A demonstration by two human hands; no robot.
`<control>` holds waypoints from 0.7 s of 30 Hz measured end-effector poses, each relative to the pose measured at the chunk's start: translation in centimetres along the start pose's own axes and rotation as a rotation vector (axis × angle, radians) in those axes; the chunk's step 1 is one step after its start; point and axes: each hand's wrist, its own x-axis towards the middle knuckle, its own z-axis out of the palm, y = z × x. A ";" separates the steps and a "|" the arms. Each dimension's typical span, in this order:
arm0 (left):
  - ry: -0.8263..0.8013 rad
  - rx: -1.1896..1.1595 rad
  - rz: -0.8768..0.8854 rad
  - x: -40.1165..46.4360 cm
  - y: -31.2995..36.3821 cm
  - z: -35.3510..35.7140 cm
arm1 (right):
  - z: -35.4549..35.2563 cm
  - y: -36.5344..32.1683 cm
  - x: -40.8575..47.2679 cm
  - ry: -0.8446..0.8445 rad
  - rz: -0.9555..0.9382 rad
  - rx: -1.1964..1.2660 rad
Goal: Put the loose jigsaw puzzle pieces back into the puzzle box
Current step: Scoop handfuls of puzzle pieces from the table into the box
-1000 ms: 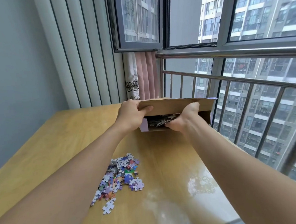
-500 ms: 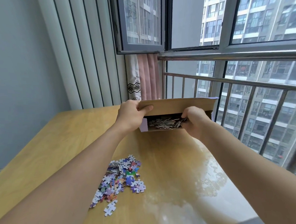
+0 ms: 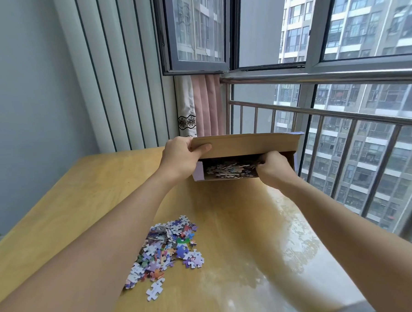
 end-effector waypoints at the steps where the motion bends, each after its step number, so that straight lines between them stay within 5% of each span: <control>1: -0.003 -0.003 -0.001 0.0 -0.1 -0.1 | -0.3 0.2 -0.1 -0.019 -0.079 -0.060; 5: 0.013 -0.022 0.001 -0.3 -0.3 -0.1 | -1.3 0.9 -1.4 0.055 -0.416 -0.177; 8: 0.019 -0.011 0.004 -0.4 -0.2 -0.1 | -1.3 1.7 -2.3 -0.068 -0.606 -0.291; 12: 0.030 -0.008 0.006 -0.3 0.1 -0.2 | -0.2 1.0 -3.1 -0.211 -0.605 -0.486; 21: -0.003 -0.006 0.023 -0.7 -0.1 -0.1 | 2.1 -1.4 0.3 -0.454 -0.452 -0.395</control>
